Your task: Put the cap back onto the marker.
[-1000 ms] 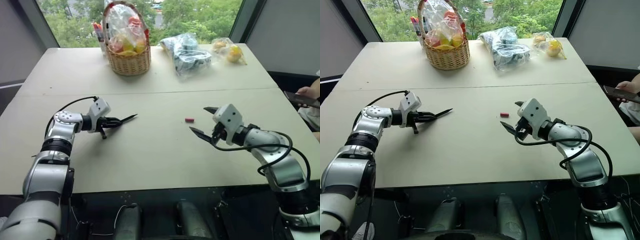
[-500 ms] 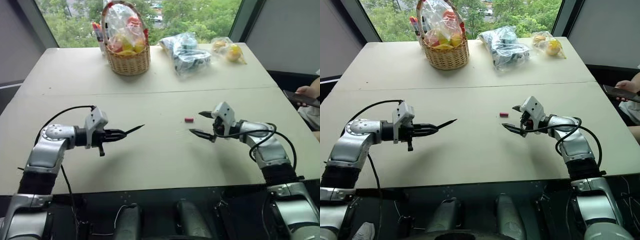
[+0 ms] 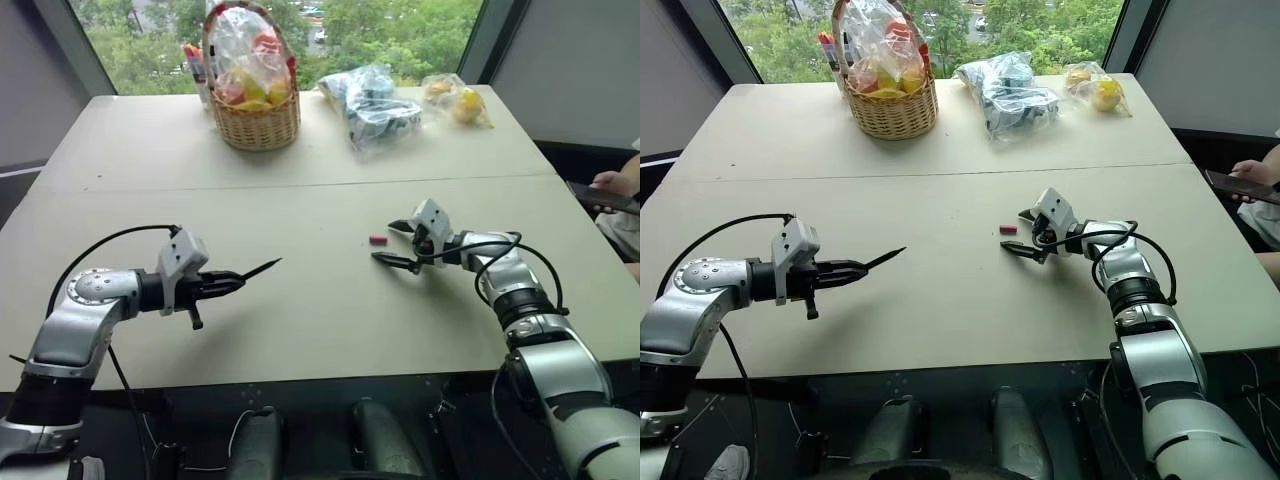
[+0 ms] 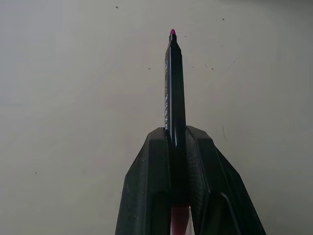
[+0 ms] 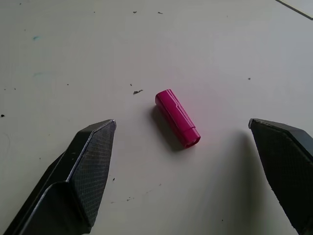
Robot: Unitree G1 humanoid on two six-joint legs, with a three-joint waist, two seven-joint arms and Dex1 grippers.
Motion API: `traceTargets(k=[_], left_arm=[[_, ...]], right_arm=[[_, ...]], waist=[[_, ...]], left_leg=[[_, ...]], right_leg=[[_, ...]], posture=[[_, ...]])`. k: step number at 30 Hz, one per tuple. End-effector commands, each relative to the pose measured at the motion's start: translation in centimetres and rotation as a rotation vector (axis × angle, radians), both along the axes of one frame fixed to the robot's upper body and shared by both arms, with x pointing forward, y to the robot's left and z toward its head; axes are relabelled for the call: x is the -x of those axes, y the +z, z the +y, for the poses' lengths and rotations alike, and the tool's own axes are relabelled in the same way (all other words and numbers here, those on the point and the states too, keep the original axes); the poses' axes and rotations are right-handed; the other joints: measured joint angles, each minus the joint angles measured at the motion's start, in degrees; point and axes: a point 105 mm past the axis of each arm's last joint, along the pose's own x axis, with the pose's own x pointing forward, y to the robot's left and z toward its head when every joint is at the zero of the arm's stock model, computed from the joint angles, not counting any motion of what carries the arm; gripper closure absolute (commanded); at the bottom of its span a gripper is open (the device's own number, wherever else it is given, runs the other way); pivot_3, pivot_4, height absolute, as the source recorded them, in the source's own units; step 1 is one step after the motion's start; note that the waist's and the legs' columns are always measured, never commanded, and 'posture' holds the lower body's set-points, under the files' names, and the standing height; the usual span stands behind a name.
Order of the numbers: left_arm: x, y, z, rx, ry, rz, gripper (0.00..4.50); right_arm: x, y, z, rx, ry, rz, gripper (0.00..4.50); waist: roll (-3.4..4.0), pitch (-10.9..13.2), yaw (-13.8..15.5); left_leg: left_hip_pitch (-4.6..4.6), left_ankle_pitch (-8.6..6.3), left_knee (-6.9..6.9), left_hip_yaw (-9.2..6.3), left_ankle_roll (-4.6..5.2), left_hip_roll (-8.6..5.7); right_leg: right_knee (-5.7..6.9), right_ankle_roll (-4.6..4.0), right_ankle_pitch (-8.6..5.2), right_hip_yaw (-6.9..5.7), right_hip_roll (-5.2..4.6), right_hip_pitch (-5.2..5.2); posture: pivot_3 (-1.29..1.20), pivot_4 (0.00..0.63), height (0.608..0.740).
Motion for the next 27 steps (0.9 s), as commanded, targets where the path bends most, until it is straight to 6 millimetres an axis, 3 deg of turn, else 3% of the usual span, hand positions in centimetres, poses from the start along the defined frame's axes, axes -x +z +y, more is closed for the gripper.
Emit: traceTargets(k=[1,4,6,14,21,27], left_arm=[[0.0,1.5,0.3,0.0,0.011,-0.054,4.47],[0.1,1.5,0.3,0.0,0.014,-0.057,4.47],[0.0,1.6,0.3,0.001,0.017,-0.06,4.5],[-0.3,1.6,0.3,0.002,0.026,-0.067,4.5],[-0.3,1.6,0.2,-0.005,0.015,-0.072,4.5],[-1.4,1.2,-1.5,-0.081,-0.11,-0.177,4.5]], right_arm=[[-0.3,0.0,-0.2,0.012,-0.009,-0.007,0.0],[-0.4,0.0,-0.1,0.01,-0.01,-0.008,0.0],[-0.4,-0.1,0.1,0.012,-0.004,-0.003,0.52],[-0.4,-0.4,1.0,0.007,0.021,0.004,4.32],[-0.3,0.0,1.3,0.021,0.042,-0.013,4.42],[0.0,4.7,2.5,0.117,0.177,-0.214,4.42]], waist=[[0.0,0.0,0.0],[0.0,0.0,-0.1],[0.0,0.0,-0.1],[0.0,0.0,-0.9],[0.0,0.0,-1.1],[0.15,0.1,-1.1]], left_leg=[[0.0,0.0,0.0,0.0,0.0,0.0],[0.02,0.01,0.02,0.0,-0.02,0.0],[0.03,0.01,0.03,0.0,-0.02,0.0],[0.05,0.03,0.05,-0.01,-0.05,0.0],[0.05,0.03,0.04,-0.02,-0.05,0.0],[-0.02,0.04,0.04,-0.02,-0.07,-0.03]], right_leg=[[0.0,0.0,0.0,0.0,0.0,0.0],[0.01,-0.01,0.0,0.01,0.0,0.03],[0.01,-0.01,0.01,0.01,0.0,0.04],[0.03,-0.01,0.01,0.02,0.0,0.09],[0.03,-0.01,0.01,0.01,0.0,0.09],[0.03,0.0,0.01,0.01,-0.02,0.02]], posture=[[0.0,0.15,0.74],[0.0,0.15,0.74],[0.0,0.15,0.74],[0.0,0.15,0.74],[0.0,0.15,0.74],[0.0,0.15,0.74]])
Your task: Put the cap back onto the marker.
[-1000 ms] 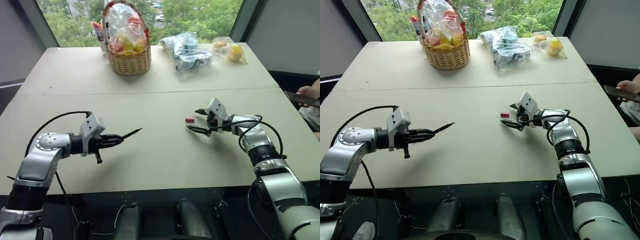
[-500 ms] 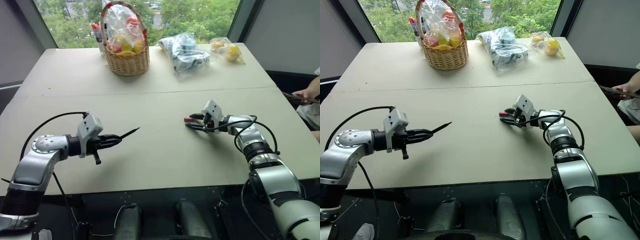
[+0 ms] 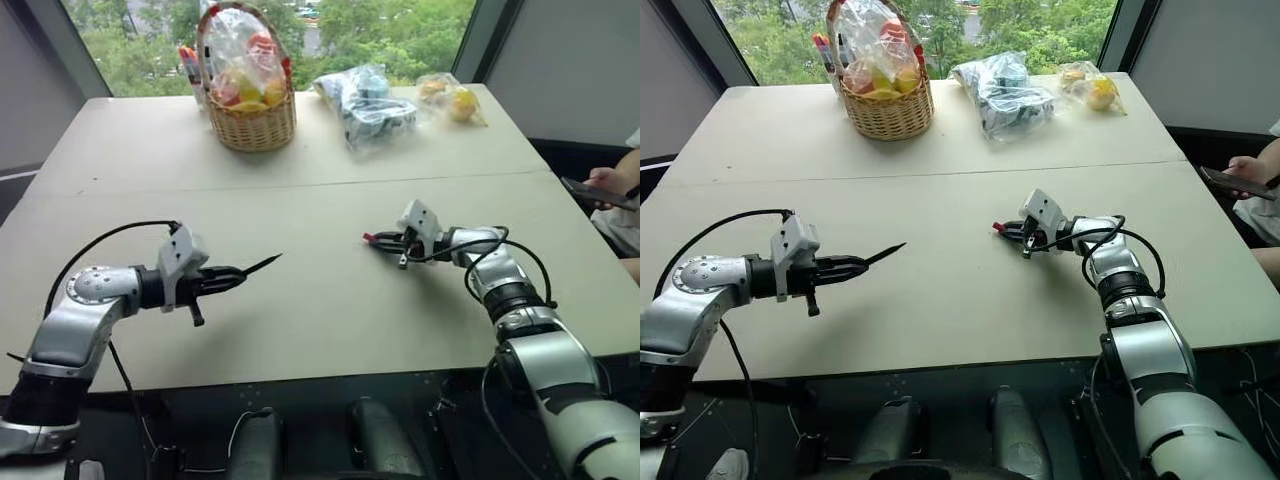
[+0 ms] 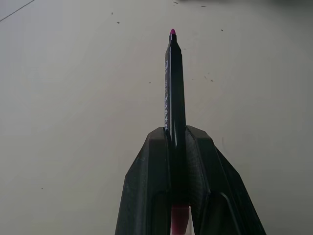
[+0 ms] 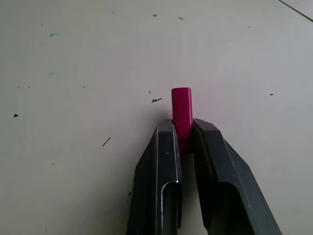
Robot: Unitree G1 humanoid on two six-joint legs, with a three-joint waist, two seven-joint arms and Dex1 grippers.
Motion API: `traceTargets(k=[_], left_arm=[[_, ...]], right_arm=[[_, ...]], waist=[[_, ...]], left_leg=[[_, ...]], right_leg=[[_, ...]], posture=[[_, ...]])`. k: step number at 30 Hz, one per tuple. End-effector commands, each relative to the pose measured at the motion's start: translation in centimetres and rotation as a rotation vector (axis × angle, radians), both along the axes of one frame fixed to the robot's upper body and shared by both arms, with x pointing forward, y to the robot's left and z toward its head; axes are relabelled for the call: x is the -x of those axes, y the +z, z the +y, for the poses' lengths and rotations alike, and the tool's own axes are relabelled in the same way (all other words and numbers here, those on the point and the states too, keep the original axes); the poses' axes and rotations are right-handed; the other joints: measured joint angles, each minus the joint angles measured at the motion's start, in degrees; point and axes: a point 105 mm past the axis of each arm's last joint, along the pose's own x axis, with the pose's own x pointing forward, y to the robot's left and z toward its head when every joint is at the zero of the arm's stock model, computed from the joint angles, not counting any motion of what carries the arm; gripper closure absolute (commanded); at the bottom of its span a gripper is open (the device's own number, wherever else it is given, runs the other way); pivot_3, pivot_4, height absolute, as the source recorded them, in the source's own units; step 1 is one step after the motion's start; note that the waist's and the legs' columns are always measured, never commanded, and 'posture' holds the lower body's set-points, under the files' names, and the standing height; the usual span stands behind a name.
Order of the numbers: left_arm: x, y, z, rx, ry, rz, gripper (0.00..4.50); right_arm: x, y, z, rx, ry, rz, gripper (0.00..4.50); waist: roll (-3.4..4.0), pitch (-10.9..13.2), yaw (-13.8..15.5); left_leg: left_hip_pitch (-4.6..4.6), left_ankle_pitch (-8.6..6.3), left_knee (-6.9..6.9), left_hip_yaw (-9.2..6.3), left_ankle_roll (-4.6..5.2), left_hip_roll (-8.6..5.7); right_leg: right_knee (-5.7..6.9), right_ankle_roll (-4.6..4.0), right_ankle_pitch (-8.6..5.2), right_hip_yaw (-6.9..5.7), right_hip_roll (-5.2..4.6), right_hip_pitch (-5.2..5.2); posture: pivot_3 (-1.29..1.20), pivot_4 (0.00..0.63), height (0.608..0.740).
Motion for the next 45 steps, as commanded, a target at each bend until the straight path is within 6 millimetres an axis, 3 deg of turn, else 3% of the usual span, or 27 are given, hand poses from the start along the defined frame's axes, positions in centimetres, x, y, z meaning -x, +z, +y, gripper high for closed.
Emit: traceTargets(k=[1,6,10,16,45], left_arm=[[-1.0,0.7,-1.3,-0.049,-0.091,-0.118,4.5],[-3.6,1.5,-3.5,-0.094,-0.202,-0.304,4.5],[-5.0,2.2,-4.4,-0.117,-0.264,-0.389,4.5],[-6.1,2.9,-4.4,-0.148,-0.299,-0.474,4.5],[-6.0,2.7,-4.4,-0.144,-0.306,-0.495,4.5]], right_arm=[[0.2,4.1,1.0,0.085,0.098,-0.17,4.42],[1.7,6.8,3.3,0.206,0.221,-0.304,4.42],[2.9,7.0,4.7,0.317,0.297,-0.366,4.42],[3.4,6.7,6.2,0.352,0.328,-0.391,4.42],[4.1,7.5,8.1,0.288,0.347,-0.413,4.42]], waist=[[0.05,0.0,0.0],[0.06,0.0,0.0],[0.06,0.0,-0.1],[0.07,0.0,-0.1],[0.07,0.0,0.0]], left_leg=[[0.0,0.0,-0.01,0.01,0.0,0.0],[-0.04,0.0,-0.02,0.0,0.0,-0.01],[-0.05,0.0,-0.04,0.02,0.0,-0.01],[-0.07,0.0,-0.03,0.03,0.0,-0.01],[-0.08,0.0,-0.03,0.01,0.01,-0.02]], right_leg=[[0.0,0.0,0.0,0.0,0.0,-0.01],[0.01,0.01,0.0,-0.01,0.02,-0.07],[0.01,0.01,0.0,-0.01,0.02,-0.1],[0.01,0.01,0.0,-0.01,0.01,-0.11],[0.06,0.02,0.0,-0.01,0.02,-0.13]], posture=[[0.0,0.15,0.74],[0.0,0.15,0.74],[0.0,0.15,0.74],[0.0,0.15,0.74],[0.0,0.15,0.74]])
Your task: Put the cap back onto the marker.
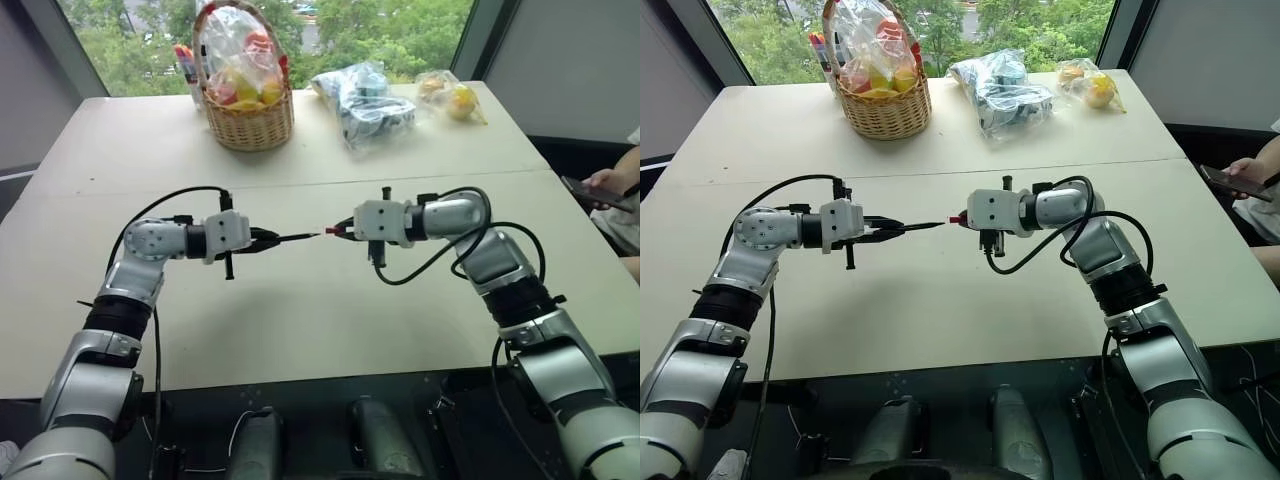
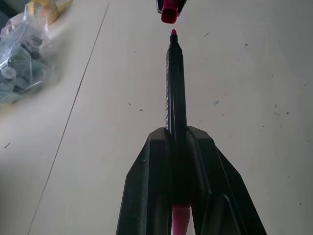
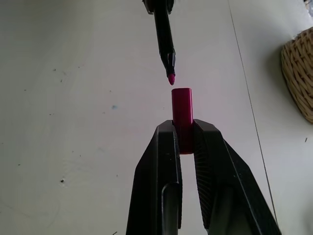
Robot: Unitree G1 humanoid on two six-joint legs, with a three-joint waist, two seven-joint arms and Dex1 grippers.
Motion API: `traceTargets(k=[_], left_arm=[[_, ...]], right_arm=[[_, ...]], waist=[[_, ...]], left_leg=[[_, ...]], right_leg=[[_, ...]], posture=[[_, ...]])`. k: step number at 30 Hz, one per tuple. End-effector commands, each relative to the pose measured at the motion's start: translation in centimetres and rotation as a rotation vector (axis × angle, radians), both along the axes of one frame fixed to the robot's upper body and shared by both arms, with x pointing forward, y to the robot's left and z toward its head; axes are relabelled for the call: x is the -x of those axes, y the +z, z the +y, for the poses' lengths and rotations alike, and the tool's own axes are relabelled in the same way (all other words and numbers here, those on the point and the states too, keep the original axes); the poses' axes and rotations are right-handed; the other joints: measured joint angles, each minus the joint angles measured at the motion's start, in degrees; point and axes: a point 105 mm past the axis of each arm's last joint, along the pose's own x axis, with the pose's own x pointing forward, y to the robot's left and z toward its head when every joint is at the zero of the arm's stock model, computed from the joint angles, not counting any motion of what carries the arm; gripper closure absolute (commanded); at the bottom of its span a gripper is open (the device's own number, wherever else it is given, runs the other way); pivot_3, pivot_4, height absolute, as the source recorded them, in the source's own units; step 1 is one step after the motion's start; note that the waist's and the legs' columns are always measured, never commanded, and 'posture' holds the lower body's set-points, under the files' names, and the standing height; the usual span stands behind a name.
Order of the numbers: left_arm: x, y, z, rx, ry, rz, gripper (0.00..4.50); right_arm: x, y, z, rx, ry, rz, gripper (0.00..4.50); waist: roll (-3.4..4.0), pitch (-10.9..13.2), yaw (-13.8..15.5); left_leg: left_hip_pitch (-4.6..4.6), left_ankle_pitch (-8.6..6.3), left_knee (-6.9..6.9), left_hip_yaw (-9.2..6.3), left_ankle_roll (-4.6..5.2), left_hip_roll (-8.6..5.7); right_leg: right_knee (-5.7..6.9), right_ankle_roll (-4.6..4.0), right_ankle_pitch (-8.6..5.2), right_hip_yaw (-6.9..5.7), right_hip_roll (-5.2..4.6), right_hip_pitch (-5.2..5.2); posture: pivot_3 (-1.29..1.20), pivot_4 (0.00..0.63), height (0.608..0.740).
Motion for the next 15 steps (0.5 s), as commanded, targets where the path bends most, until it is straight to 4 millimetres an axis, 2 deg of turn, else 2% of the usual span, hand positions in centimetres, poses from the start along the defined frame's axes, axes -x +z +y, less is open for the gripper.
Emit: traceTargets(k=[1,15], left_arm=[[0.0,1.15,-0.41,0.018,-0.01,-0.046,4.5],[0.16,1.43,-0.77,0.023,-0.018,-0.043,4.5]], right_arm=[[0.48,1.18,0.84,-0.032,0.032,-0.037,4.42],[0.36,0.78,0.83,-0.02,0.026,-0.042,4.42]], waist=[[0.0,0.0,0.0],[0.0,0.0,0.0]], left_leg=[[0.0,0.0,0.0,0.0,0.0,0.0],[0.0,0.0,0.0,0.0,0.0,0.0]], right_leg=[[0.0,0.0,0.0,0.0,0.0,0.0],[0.02,0.0,0.0,0.0,0.0,0.0]], posture=[[0.0,0.15,0.74],[0.0,0.15,0.74]])
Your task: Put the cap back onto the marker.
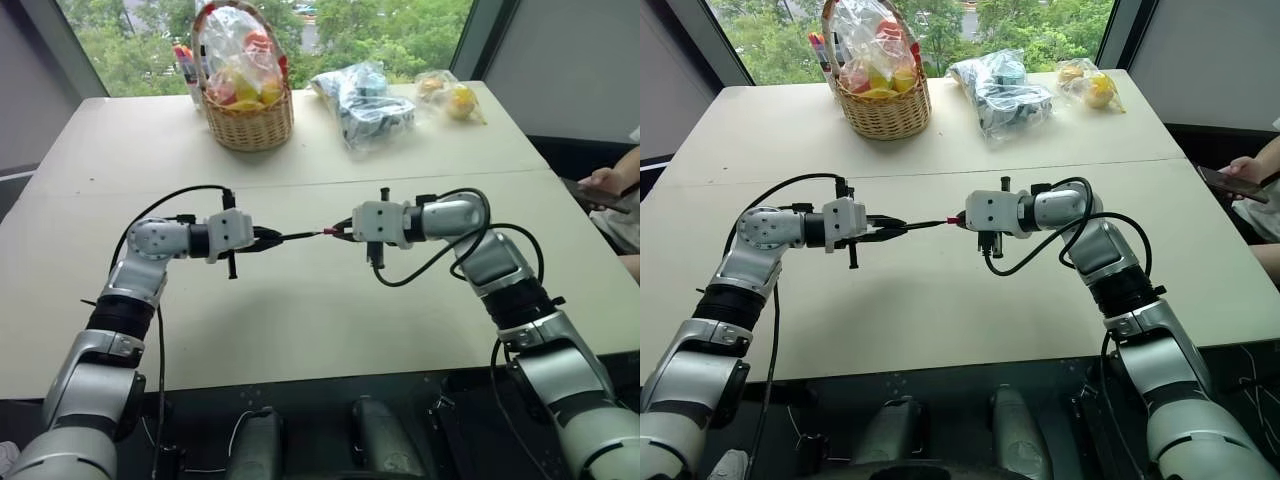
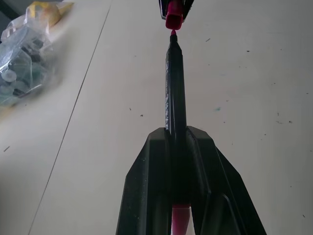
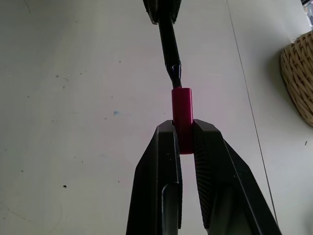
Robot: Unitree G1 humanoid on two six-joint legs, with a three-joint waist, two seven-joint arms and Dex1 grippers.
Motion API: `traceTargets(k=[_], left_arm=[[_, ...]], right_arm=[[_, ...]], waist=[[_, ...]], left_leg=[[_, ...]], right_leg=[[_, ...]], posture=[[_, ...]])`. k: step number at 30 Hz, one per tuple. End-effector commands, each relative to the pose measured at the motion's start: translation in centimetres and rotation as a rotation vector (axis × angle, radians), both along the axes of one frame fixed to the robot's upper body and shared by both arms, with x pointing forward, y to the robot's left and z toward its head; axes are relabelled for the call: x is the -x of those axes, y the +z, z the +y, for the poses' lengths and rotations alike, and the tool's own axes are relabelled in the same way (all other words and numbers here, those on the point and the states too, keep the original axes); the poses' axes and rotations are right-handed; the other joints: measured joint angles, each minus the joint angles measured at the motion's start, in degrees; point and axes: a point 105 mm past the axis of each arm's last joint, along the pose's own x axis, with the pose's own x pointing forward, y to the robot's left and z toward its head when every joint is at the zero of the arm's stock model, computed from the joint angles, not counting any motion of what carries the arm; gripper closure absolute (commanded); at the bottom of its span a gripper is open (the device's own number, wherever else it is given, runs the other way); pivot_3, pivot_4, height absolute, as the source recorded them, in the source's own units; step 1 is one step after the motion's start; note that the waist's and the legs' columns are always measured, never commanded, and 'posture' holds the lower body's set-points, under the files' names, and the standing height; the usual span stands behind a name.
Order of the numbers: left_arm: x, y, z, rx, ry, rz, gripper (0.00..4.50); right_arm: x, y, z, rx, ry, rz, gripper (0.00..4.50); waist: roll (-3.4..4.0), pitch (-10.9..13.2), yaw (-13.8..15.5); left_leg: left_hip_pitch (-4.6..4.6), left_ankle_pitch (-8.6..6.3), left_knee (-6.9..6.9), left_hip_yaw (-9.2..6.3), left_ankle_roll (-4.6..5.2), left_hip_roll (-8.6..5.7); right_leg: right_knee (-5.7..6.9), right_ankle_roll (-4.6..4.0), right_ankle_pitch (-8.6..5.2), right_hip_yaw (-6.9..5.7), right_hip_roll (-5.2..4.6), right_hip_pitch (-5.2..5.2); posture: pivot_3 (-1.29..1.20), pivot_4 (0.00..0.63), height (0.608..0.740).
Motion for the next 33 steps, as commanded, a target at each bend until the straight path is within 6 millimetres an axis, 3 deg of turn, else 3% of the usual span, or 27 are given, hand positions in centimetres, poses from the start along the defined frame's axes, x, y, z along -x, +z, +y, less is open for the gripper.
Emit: traceTargets(k=[1,33], left_arm=[[0.23,1.32,-0.32,0.012,-0.018,-0.049,4.5],[0.53,0.99,0.1,-0.007,-0.011,-0.043,4.5]], right_arm=[[0.1,0.84,0.52,-0.013,0.02,-0.043,4.42],[0.42,0.54,0.23,0.021,0.043,-0.031,4.42]], waist=[[0.0,0.0,0.0],[0.0,0.0,0.0]], left_leg=[[0.0,0.0,0.0,0.0,0.0,0.0],[0.0,0.0,0.0,0.0,0.0,0.0]], right_leg=[[0.0,0.0,0.0,0.0,0.0,0.0],[0.01,0.0,0.0,0.0,0.0,0.0]], posture=[[0.0,0.15,0.74],[0.0,0.15,0.74]])
